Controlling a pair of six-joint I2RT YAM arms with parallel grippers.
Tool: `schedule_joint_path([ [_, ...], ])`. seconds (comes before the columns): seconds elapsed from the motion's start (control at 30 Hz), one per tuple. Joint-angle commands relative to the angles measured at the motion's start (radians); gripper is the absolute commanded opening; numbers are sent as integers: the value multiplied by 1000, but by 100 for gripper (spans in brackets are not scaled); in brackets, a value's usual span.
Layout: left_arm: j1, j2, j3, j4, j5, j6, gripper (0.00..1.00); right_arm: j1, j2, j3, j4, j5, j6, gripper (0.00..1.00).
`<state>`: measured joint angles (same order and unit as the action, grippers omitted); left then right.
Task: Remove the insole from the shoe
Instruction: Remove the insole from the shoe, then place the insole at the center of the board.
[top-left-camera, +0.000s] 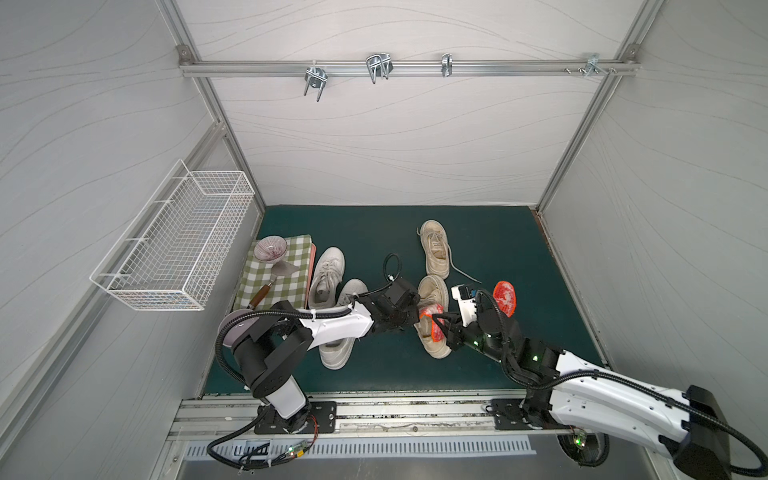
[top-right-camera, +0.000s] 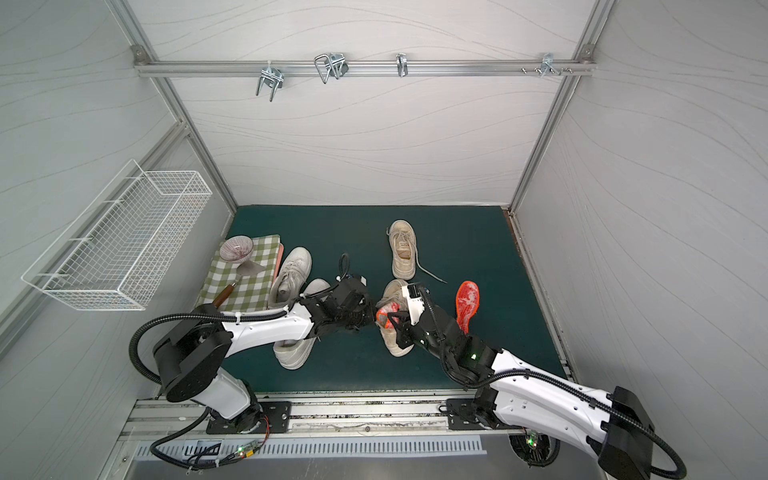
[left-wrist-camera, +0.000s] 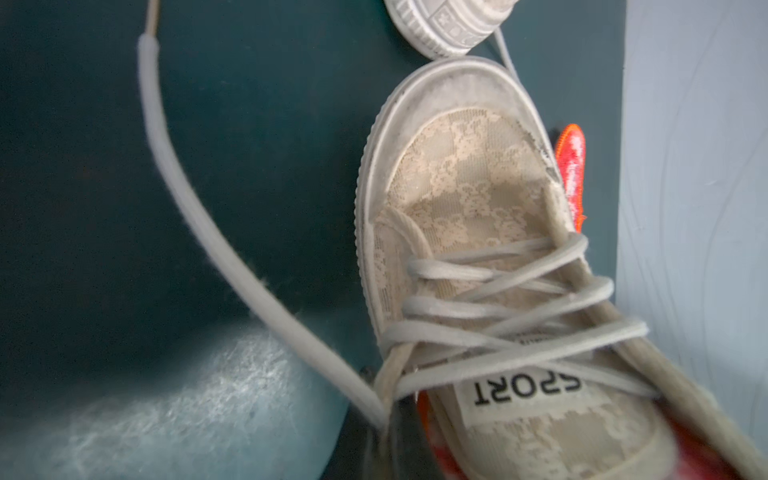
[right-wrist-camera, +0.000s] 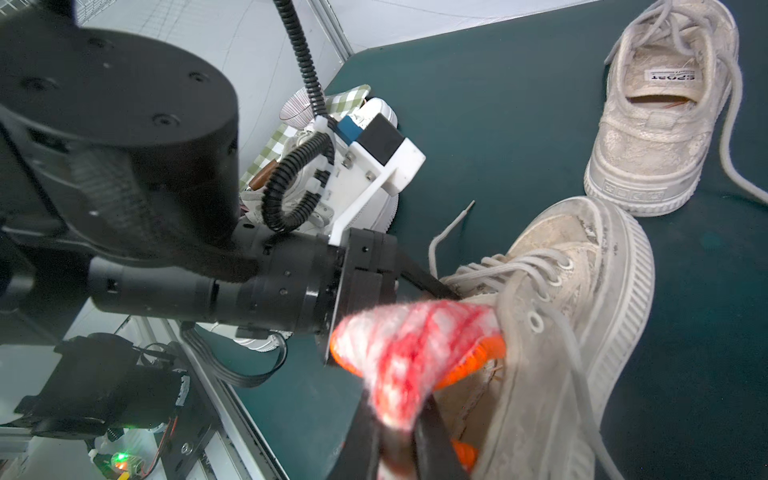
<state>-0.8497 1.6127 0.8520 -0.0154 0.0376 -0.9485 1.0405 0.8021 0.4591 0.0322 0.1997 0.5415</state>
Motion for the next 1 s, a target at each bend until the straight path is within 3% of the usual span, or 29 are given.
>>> schedule_joint_path([
  [0.0,26,52,4,-147,-128,26,0,12,-24,8,162,1,0,0],
  [0.3,7,15,10,-174,-151,42,0,-14,-24,86,28,92,-10,0],
  [0.5,11,-72,-17,-202,-221,65,0,-76,-123,85,-104,69,2,0],
  [0.7,40,-51,5,-221,-208,113,0,-135,-226,94,-227,2,56,0],
  [0.97,41,-108,-25,-189,-199,149,0,-224,-223,118,-406,-11,57,0],
])
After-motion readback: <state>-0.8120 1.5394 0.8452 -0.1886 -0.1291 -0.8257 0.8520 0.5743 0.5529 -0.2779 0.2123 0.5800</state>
